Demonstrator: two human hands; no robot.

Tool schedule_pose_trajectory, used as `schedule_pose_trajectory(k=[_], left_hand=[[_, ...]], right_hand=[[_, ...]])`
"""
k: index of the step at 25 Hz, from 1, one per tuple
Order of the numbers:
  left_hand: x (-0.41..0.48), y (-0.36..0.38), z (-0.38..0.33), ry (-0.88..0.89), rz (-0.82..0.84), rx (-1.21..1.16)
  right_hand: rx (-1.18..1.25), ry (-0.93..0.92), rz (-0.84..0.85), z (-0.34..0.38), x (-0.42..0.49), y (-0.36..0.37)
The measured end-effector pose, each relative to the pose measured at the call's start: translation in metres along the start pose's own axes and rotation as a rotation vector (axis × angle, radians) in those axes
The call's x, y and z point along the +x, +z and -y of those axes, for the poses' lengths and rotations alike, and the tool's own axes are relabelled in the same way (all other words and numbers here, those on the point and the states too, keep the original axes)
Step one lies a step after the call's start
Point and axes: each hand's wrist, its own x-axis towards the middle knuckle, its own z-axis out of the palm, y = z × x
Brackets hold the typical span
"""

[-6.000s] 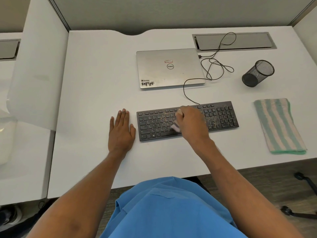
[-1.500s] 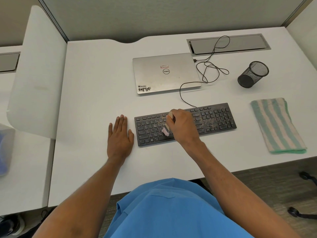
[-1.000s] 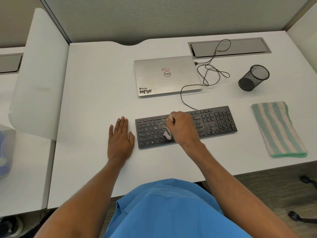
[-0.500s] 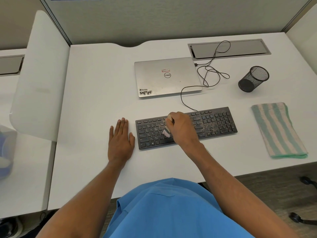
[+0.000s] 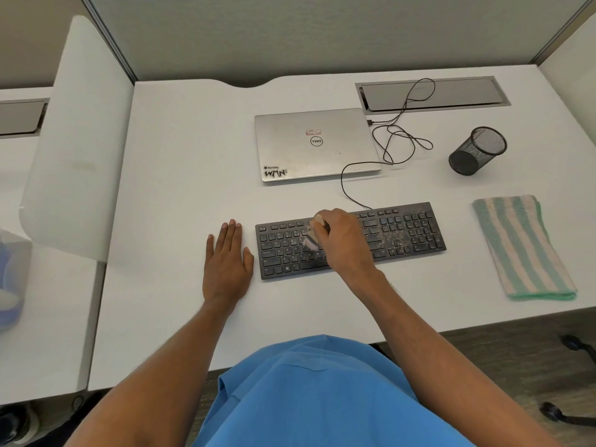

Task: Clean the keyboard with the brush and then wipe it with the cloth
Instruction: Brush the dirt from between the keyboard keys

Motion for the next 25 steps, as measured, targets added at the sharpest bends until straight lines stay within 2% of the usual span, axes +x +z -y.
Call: schedule_pose_trajectory(k=[3,7,10,15,19,23,25], left_hand=[[0.0,0.0,0.001,0.0,-0.003,-0.004],[0.0,0.0,0.0,-0.002,0.001,-0.009],[0.0,-0.002,0.0,-0.003,0.004,-0.009],[0.0,-0.002,0.0,-0.005,0.007,-0.008],[0.0,-0.002,0.0,-0.002,0.007,-0.001],[0.001,-0.002,0.0,0.0,0.012,0.012],[0.001,-0.002,0.0,-0.004,0.012,0.017]], right_hand=[[0.007,0.007,-0.021,0.007,-0.002,-0.005],[-0.118,0.003,-0.044,0.008,0.002,0.004],[-0.087,0.007,-0.034,0.008,0.005,0.01],[-0.097,0.021,-0.109,0.009,0.002,0.005],[-0.076,0.001,-0.05,0.01,0.003,0.007],[-0.039,-0.002,-0.085,0.012,0.008,-0.004],[-0.035,-0.057,-0.023,0.019,0.006,-0.01]])
